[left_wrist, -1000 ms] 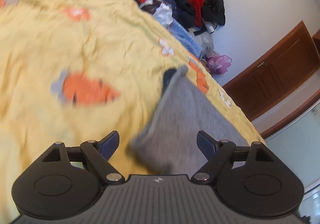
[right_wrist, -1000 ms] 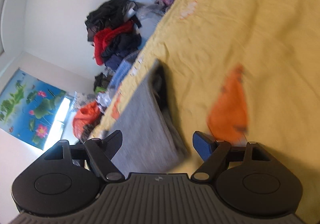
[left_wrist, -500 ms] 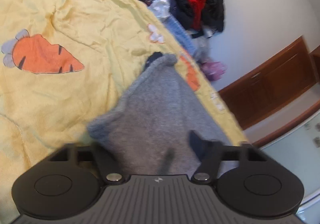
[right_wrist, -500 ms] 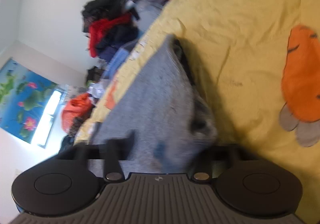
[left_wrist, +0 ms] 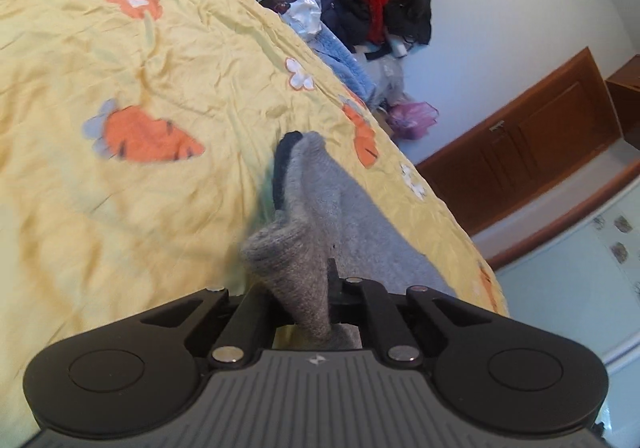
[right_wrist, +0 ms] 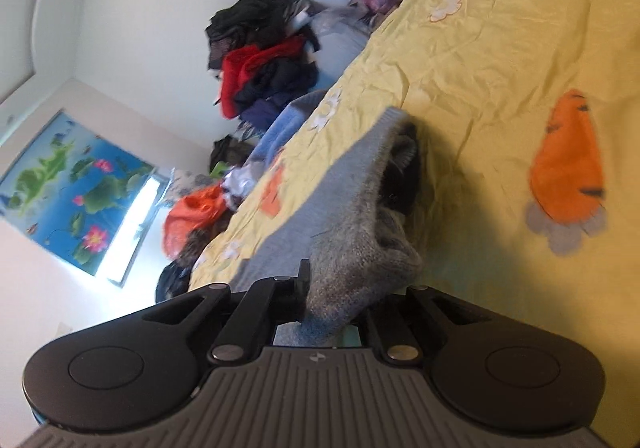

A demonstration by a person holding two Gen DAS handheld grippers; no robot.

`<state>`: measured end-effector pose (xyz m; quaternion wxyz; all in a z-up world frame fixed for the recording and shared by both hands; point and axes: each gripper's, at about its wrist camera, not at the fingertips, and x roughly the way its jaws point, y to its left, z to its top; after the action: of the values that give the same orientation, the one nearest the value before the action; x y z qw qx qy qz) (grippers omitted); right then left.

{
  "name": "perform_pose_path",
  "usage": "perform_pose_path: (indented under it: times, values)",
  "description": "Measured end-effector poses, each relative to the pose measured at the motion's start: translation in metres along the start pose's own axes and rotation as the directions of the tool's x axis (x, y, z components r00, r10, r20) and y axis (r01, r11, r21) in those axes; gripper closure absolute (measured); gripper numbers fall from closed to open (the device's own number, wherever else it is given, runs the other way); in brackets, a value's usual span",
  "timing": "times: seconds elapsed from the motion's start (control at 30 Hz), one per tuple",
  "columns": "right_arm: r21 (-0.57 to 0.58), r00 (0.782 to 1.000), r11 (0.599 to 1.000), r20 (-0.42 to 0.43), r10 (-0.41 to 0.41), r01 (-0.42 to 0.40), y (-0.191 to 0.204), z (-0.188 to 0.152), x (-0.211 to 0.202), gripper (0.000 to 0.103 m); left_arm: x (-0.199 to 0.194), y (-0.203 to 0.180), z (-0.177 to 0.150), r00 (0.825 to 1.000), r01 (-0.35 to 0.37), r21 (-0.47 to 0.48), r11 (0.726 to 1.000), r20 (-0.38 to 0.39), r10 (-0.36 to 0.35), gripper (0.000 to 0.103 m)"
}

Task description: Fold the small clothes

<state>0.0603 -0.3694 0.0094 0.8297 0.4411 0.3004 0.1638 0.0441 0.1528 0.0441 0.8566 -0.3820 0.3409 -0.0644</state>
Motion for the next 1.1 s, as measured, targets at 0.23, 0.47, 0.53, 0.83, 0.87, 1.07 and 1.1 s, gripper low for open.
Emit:
perform_pose_path:
  times: [0.23, 0.47, 0.53, 0.83, 0.87, 1.07, 1.1]
  values:
    - [-0.028, 0.975, 0.995, -0.2, -0.096, 0.092, -0.024, -0.07, -0.079, 0.075, -0.06, 0.051, -0.068, 0.977, -0.093, 0.134, 0.987, -0.18, 0.117, 0.094]
    - [-0.002, 0.988, 0.989, 0.022, -0.15, 0.15, -0.039, -0.02, -0.112, 0.036, -0.087, 0.021, -0.01, 0.965, -0.251, 0.323, 0.912, 0.155, 0.211, 0.025]
    - [-0.064, 0.987, 0.985, 0.028, -0.159, 0.161, -0.031, 0.009, -0.092, 0.035, -0.062, 0.002, 0.016, 0.966, -0.24, 0.368, 0.898, 0.177, 0.186, 0.024]
    - [-0.274, 0.962, 0.938, -0.111, -0.249, 0.211, -0.007, 0.063, 0.049, 0.035, 0.109, -0.056, 0.047, 0.974, -0.18, 0.556, 0.811, -0.013, 0.226, 0.034]
    - [-0.293, 0.956, 0.929, -0.12, -0.269, 0.224, -0.006, 0.062, 0.058, 0.035, 0.121, -0.055, 0.046, 0.968, -0.179, 0.57, 0.801, -0.043, 0.247, 0.044]
    - [-0.342, 0.962, 0.922, -0.132, -0.239, 0.182, 0.001, 0.061, 0.081, 0.088, 0.127, -0.05, 0.041, 0.96, -0.213, 0.59, 0.779, -0.024, 0.28, 0.098]
    - [-0.359, 0.97, 0.92, -0.118, -0.214, 0.16, 0.007, 0.06, 0.079, 0.089, 0.119, -0.05, 0.044, 0.959, -0.235, 0.585, 0.776, 0.009, 0.284, 0.098]
